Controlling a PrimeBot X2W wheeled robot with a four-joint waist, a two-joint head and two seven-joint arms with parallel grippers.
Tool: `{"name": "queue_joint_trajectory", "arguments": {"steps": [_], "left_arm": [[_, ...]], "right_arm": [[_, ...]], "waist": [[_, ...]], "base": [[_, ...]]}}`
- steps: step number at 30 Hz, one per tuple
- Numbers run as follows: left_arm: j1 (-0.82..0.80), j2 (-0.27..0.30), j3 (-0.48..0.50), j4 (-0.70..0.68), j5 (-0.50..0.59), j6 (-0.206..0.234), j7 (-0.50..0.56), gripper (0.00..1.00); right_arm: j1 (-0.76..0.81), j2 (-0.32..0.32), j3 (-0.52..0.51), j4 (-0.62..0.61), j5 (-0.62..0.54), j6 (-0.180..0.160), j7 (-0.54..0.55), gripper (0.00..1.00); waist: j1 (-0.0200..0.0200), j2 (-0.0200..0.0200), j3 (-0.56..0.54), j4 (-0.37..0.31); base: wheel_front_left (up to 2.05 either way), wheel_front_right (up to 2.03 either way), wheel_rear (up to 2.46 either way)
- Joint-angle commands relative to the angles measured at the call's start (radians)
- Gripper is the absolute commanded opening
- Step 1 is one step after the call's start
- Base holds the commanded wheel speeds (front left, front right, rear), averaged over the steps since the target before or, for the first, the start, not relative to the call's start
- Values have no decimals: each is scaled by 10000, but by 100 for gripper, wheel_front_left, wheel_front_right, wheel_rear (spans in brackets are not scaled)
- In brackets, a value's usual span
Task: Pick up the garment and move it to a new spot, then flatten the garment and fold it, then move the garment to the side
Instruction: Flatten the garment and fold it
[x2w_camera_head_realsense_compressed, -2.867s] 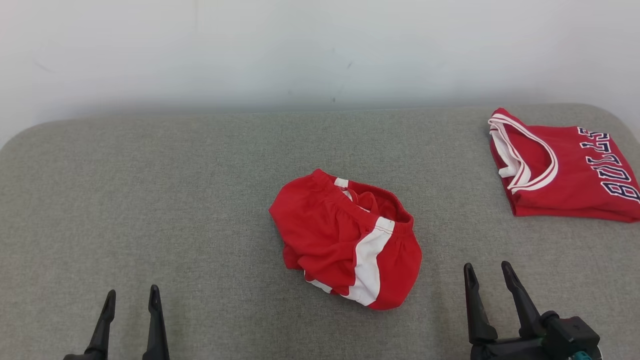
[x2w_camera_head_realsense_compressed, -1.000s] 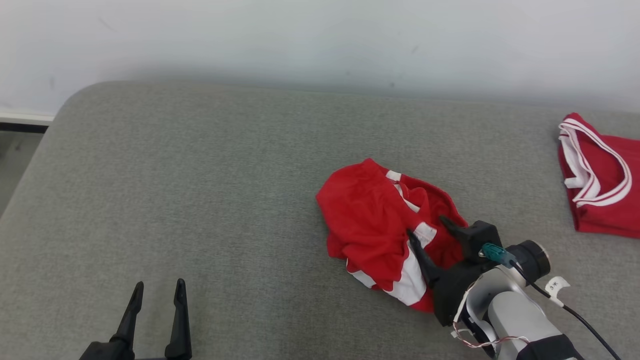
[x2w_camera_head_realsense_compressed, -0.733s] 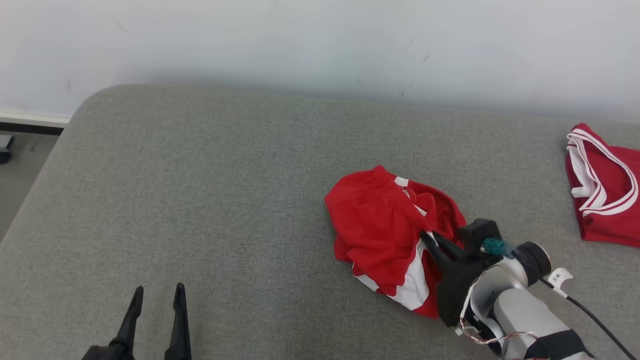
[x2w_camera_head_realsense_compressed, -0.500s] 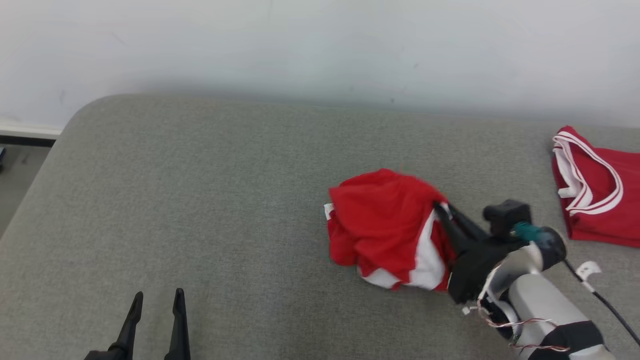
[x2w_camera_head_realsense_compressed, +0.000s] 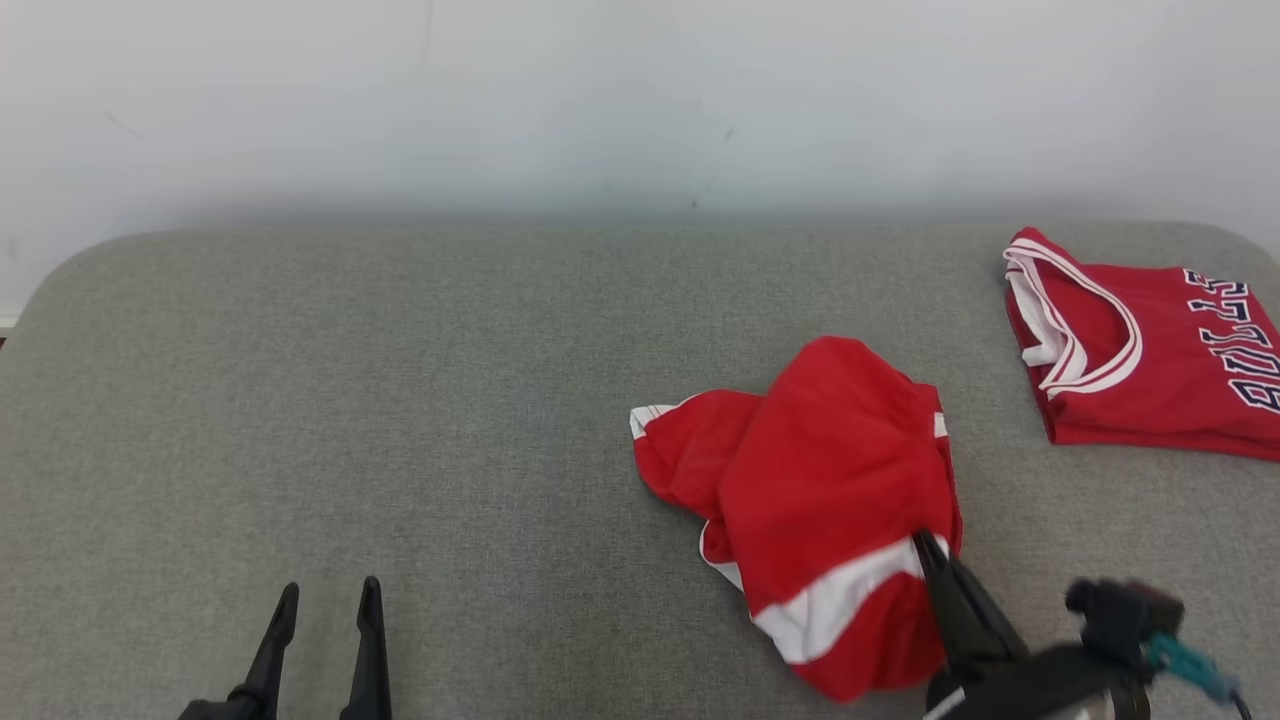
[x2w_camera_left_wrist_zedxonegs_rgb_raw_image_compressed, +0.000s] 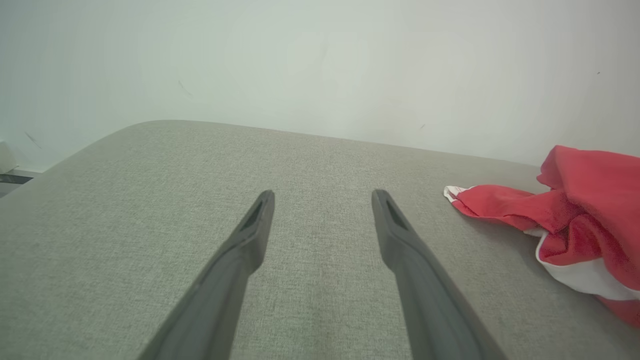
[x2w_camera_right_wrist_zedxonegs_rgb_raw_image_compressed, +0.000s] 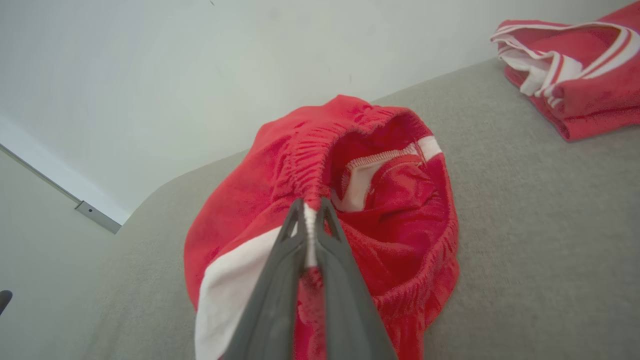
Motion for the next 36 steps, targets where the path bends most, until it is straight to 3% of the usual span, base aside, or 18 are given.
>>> {"name": "queue_joint_trajectory", "arguments": {"steps": [1,8,9,10,11,17,29,36], "left_arm": [[-157,-8,13,-22,-26,12,-35,100],[-264,-11,-153,106,-106,12,-35,100],[-261,-10,-178,134,-115,12,-35,100],[-270,-7,-219,152,-133,12,-35,100],[-278,-8,-251,169,-141,12,-35,100],[-364,-10,-670,308,-200,12,-35,100],[-961,226,-3566,1613,-467,12,-35,100],[-2006,372,-5120,2902,-748,12,-35,100]], "right_arm": [[404,212,-187,-293,-9,-29,39,0],[1950,958,-668,-1130,-806,-29,156,0],[1968,1016,-720,-1159,-978,-29,9,27],[1973,1039,-751,-1152,-1188,-29,-80,91],[1945,1041,-749,-1161,-1495,-29,-186,100],[1708,1118,-1019,-1287,-2210,-29,-1083,100],[1498,1239,-987,-989,-3148,-29,-2319,100],[1305,1254,-777,-812,-2501,-29,-2410,100]], "waist": [[0,0,83,-75],[0,0,254,-230],[0,0,257,-261],[0,0,258,-278],[0,0,253,-297],[0,0,192,-384],[0,0,220,-833],[0,0,430,-1333]], "base": [[0,0,0],[0,0,0],[0,0,0],[0,0,0],[0,0,0],[0,0,0],[0,0,0],[0,0,0]]}}
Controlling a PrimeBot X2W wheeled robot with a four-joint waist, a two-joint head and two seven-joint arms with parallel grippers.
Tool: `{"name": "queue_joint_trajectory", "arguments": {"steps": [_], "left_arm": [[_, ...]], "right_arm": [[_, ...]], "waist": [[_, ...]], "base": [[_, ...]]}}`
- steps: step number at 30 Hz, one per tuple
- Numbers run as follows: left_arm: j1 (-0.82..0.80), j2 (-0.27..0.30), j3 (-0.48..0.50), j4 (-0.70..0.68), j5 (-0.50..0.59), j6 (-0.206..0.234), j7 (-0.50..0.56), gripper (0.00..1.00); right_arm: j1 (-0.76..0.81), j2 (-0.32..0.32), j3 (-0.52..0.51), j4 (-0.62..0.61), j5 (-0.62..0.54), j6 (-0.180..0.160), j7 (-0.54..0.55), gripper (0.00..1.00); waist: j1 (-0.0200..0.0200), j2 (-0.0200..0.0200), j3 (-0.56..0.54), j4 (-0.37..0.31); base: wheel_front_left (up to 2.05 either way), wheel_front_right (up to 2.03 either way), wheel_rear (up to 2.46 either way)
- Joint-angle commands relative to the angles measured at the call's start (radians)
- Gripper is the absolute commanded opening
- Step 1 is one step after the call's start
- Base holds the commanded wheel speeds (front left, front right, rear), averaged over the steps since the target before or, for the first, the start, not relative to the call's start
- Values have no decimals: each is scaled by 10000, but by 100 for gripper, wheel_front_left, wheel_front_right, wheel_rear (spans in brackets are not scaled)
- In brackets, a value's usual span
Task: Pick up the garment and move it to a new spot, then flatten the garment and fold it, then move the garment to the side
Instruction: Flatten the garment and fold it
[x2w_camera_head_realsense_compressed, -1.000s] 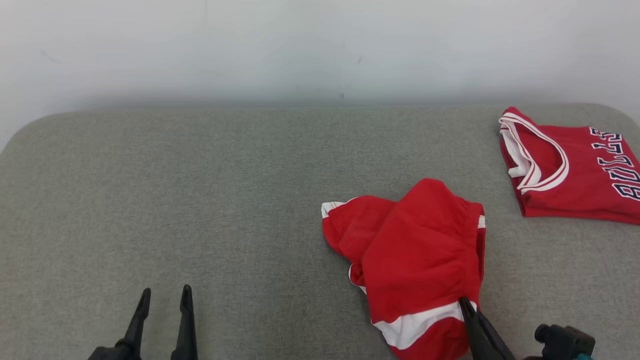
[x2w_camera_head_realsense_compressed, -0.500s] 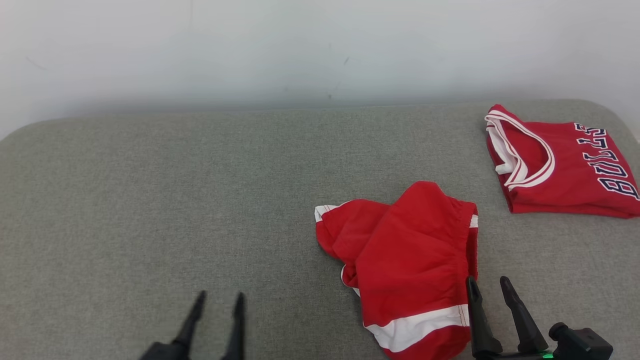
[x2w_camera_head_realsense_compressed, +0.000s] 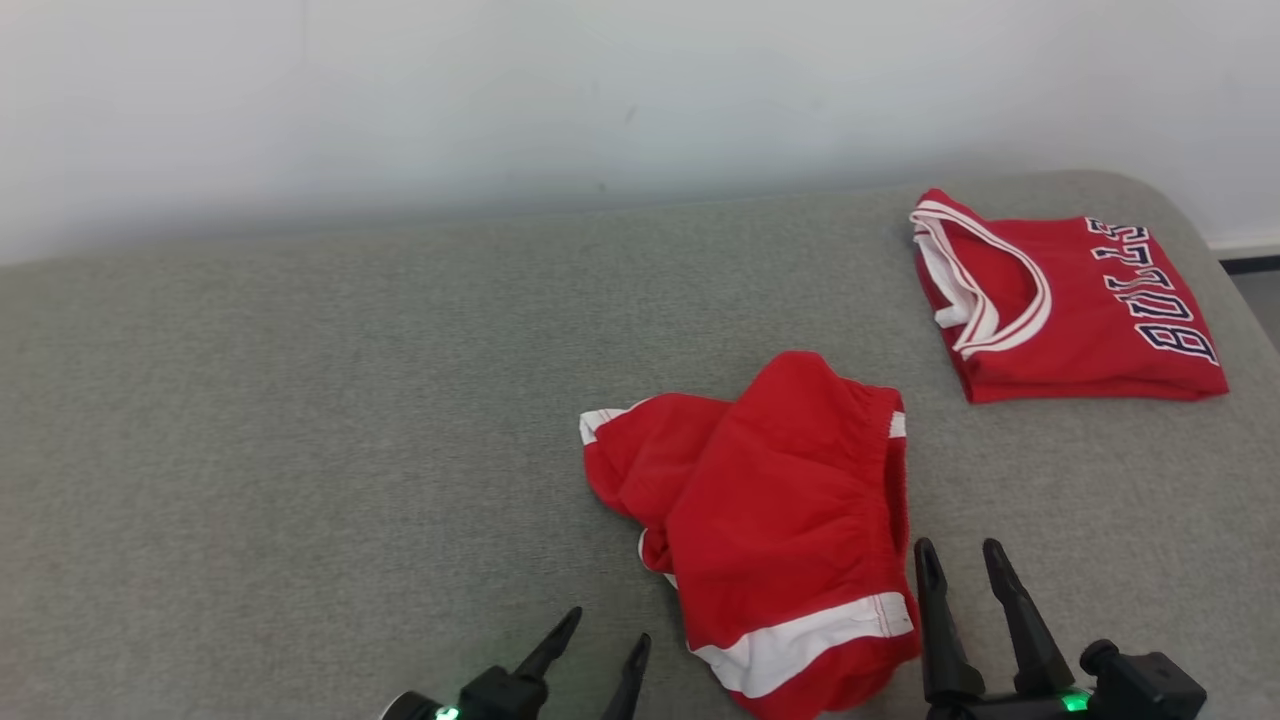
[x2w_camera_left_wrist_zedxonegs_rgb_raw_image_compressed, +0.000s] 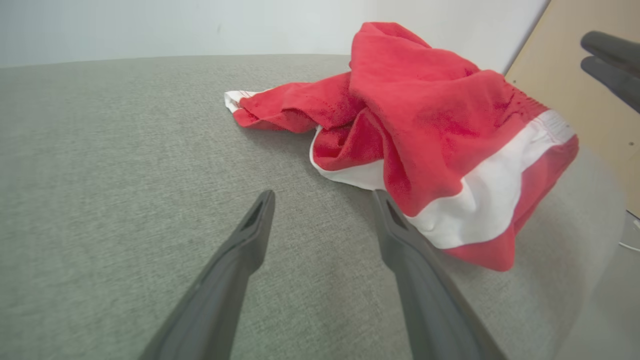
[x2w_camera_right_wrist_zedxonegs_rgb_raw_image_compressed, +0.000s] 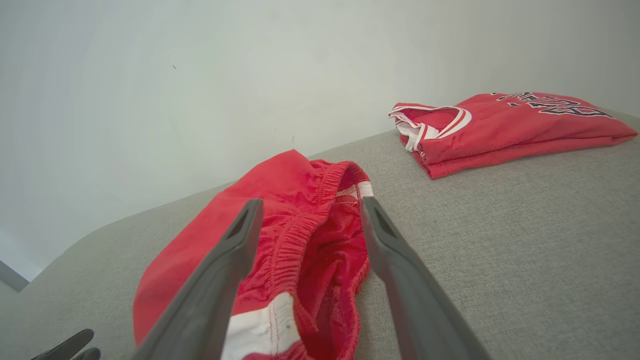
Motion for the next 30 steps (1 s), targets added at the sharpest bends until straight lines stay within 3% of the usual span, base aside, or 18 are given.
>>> {"name": "queue_joint_trajectory", "arguments": {"steps": [1,16,17,18,19,24,30], "left_arm": [[-329,104,-316,300,-60,12,-35,100],[-2367,349,-2679,2448,-982,12,-35,100],[-2503,326,-2804,2534,-1088,12,-34,87],[-2589,317,-2903,2608,-1209,12,-32,37],[-2629,302,-2984,2612,-1289,12,-34,0],[-2765,384,-2870,2208,-1509,12,-35,0],[-2155,660,-1805,1319,-1386,14,-35,0]], "right_arm": [[-110,31,80,-35,79,-29,-41,100],[-485,28,47,-218,239,-29,-46,100],[-489,30,51,-216,236,-29,-46,100],[-492,28,56,-211,226,-29,-46,100],[-486,27,50,-211,206,-29,-46,100],[-459,30,-63,-279,112,-29,-46,100],[-265,29,-259,-303,68,-29,-47,100]], "waist": [[0,0,154,-288],[0,0,773,-1151],[0,0,775,-1166],[0,0,768,-1178],[0,0,757,-1179],[0,0,667,-972],[0,0,410,-478]], "base": [[0,0,0],[0,0,0],[0,0,0],[0,0,0],[0,0,0],[0,0,0],[0,0,0]]}}
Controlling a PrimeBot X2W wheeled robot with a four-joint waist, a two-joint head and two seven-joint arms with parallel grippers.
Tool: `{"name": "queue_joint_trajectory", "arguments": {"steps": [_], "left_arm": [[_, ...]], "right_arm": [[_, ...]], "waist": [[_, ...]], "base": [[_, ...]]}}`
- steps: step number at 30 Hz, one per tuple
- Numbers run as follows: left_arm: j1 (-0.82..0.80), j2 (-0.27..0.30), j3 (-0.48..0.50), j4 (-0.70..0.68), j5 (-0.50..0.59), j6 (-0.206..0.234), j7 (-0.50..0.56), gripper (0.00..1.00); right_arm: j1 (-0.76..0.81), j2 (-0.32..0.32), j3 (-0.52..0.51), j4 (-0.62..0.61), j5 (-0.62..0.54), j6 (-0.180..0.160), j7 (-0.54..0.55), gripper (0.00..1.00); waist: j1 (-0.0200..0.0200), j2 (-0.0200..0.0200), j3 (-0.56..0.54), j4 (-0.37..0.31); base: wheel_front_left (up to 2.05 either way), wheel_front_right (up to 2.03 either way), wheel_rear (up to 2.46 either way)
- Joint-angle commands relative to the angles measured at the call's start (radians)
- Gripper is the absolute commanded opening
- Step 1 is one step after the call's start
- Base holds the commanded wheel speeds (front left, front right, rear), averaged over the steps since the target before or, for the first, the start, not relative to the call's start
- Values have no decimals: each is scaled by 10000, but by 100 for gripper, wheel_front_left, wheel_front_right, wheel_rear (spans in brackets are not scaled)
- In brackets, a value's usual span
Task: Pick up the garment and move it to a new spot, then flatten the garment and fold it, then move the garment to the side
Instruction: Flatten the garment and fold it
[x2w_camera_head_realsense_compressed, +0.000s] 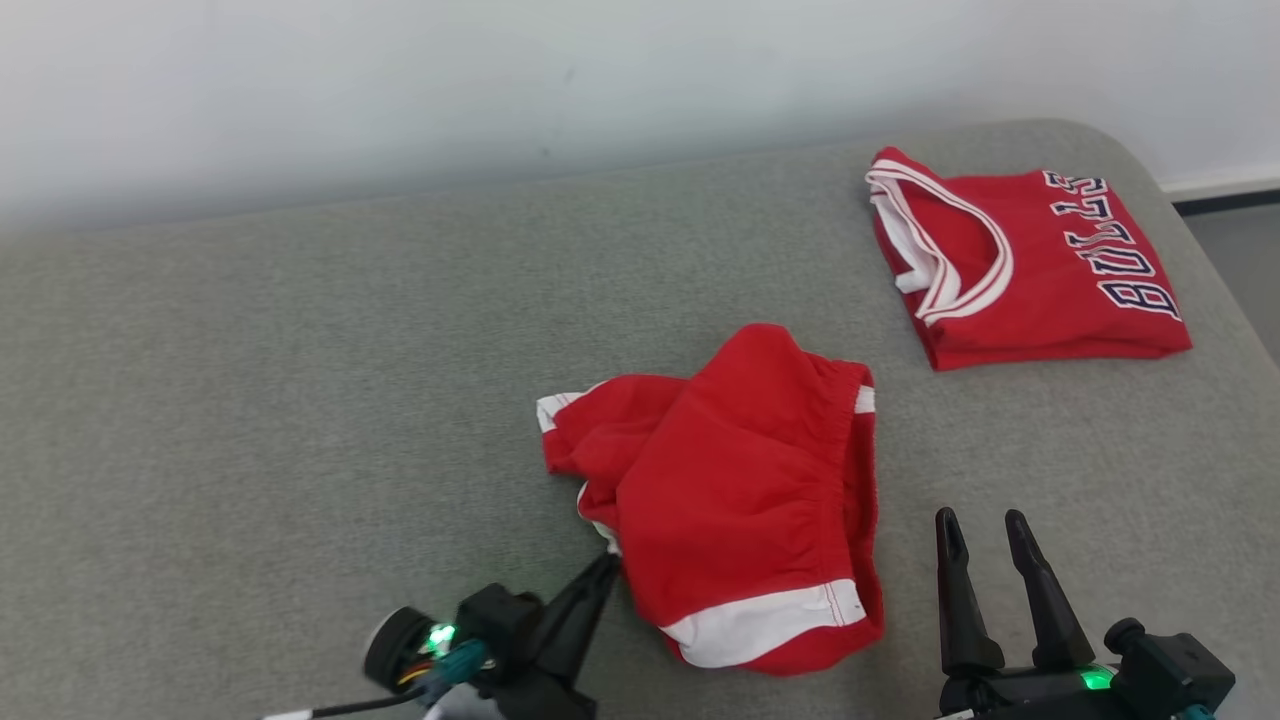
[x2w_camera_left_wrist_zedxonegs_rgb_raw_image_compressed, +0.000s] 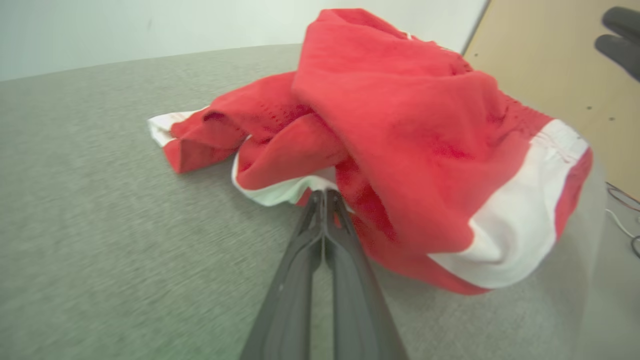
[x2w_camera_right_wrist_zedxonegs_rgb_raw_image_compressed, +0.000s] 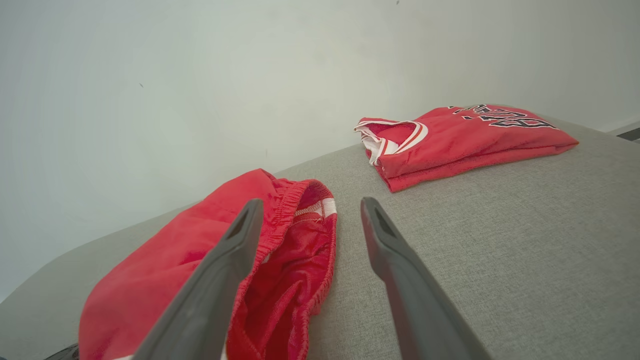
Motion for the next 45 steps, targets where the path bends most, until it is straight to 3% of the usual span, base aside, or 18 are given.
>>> {"name": "queue_joint_trajectory", "arguments": {"steps": [1,9,16,28,29,30,39,45], "left_arm": [[397,177,421,-303,135,17,-35,0],[1878,662,2106,-1761,566,139,-35,0],[3723,606,3072,-2815,595,242,-35,0],[4376,-81,2030,-1136,-213,16,160,0],[4232,-52,2034,-1141,-268,10,133,23],[4167,-18,2054,-1159,-321,4,89,100],[3549,584,2722,-2399,-200,44,-28,100],[2567,1147,2958,-2148,-223,45,266,100]], "right_arm": [[117,20,-29,8,-65,-29,-37,100],[362,20,-176,150,-137,-29,-37,100],[546,19,-149,308,-179,-29,-38,100],[644,16,-193,545,-212,-29,-38,100],[640,16,-201,543,-221,-29,-38,100],[635,18,-199,541,-229,-29,-38,100],[602,18,-233,573,-217,-29,-38,100],[422,16,-61,685,-206,-29,-38,100]], "waist": [[0,-1,-224,335],[0,-1,-723,1100],[0,-1,-991,1587],[0,-1,-1178,1831],[0,-1,-1176,1841],[0,-1,-1171,1843],[0,-1,-1059,1676],[0,-1,-875,1310]], "base": [[0,0,0],[0,0,0],[0,0,0],[0,0,0],[0,0,0],[0,0,0],[0,0,0],[0,0,0]]}}
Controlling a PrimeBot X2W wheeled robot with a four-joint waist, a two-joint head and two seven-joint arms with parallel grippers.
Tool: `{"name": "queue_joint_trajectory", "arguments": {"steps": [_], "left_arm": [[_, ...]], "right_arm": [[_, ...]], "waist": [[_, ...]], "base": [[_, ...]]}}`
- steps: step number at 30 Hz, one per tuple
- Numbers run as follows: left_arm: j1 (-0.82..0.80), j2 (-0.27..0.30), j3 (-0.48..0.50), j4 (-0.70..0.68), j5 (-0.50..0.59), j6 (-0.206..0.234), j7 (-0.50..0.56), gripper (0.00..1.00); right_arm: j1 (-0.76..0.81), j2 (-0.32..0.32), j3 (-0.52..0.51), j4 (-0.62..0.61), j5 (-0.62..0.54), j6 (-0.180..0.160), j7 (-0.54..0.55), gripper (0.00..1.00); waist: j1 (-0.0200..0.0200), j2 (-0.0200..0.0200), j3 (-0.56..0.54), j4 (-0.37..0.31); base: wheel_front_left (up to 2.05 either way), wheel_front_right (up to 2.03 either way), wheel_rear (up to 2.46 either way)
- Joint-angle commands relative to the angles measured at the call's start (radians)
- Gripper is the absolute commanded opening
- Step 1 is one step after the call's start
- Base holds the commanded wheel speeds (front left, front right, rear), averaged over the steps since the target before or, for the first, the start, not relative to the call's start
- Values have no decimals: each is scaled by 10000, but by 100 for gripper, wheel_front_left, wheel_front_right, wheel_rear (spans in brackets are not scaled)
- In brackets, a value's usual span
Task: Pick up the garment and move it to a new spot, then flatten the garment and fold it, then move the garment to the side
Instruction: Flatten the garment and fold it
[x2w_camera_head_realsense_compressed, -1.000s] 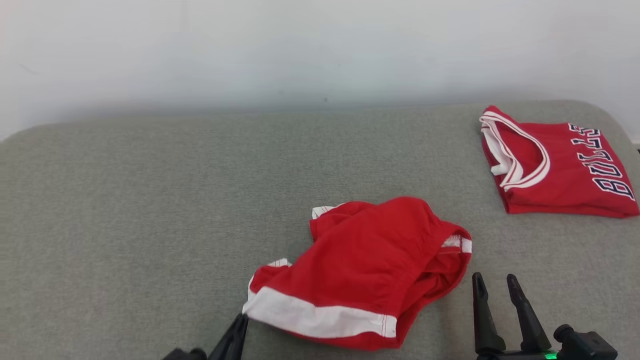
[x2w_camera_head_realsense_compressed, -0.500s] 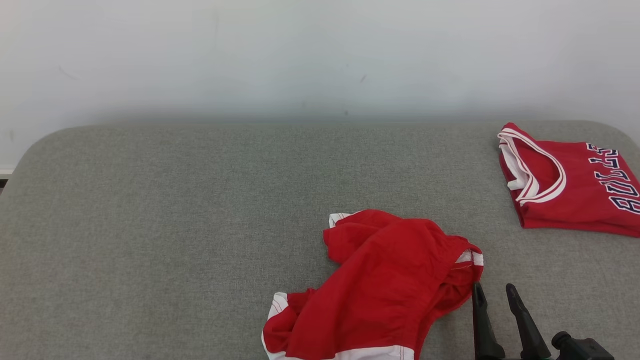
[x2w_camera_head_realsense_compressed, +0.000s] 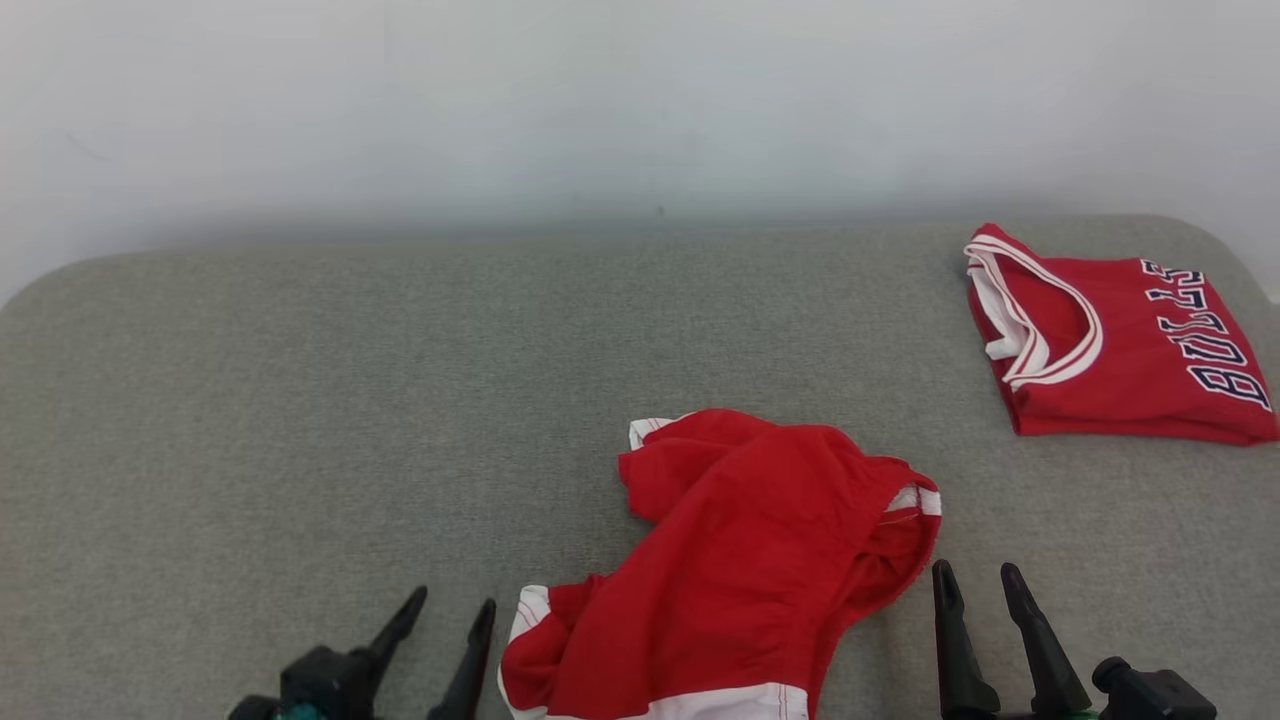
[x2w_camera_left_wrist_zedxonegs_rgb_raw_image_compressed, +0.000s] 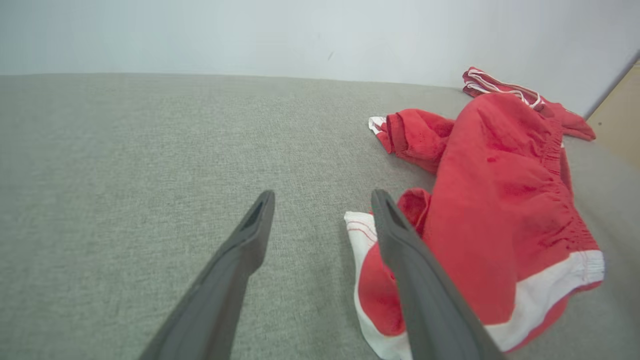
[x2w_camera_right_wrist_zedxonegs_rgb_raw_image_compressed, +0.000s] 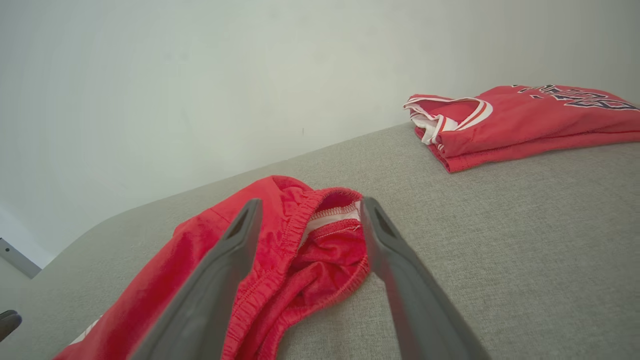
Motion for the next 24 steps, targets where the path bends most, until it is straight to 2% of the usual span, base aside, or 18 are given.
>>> {"name": "queue_joint_trajectory", "arguments": {"steps": [1,10,17,18,19,24], "left_arm": [[-283,75,5,149,-106,6,86,100],[-1208,478,-736,1140,-424,-26,745,100],[-1395,764,-1414,1356,-928,-29,991,99],[-1438,794,-1514,1368,-1003,-29,992,34],[-1490,807,-1582,1371,-1106,-27,959,0],[-1686,868,-1796,1416,-1363,-20,690,0]], "right_arm": [[-83,9,22,34,-57,-29,-38,100],[-260,10,7,64,66,-29,-38,100],[-252,10,-35,78,111,-29,-38,100],[-255,10,-37,85,109,-29,-38,100],[-262,10,-39,93,104,-29,-38,100],[-251,9,-138,92,83,-29,-38,100]], "waist": [[0,0,143,-230],[0,0,545,-967],[0,0,658,-1128],[0,0,658,-1136],[0,0,654,-1134],[0,0,570,-982]], "base": [[0,0,0],[0,0,0],[0,0,0],[0,0,0],[0,0,0],[0,0,0]]}}
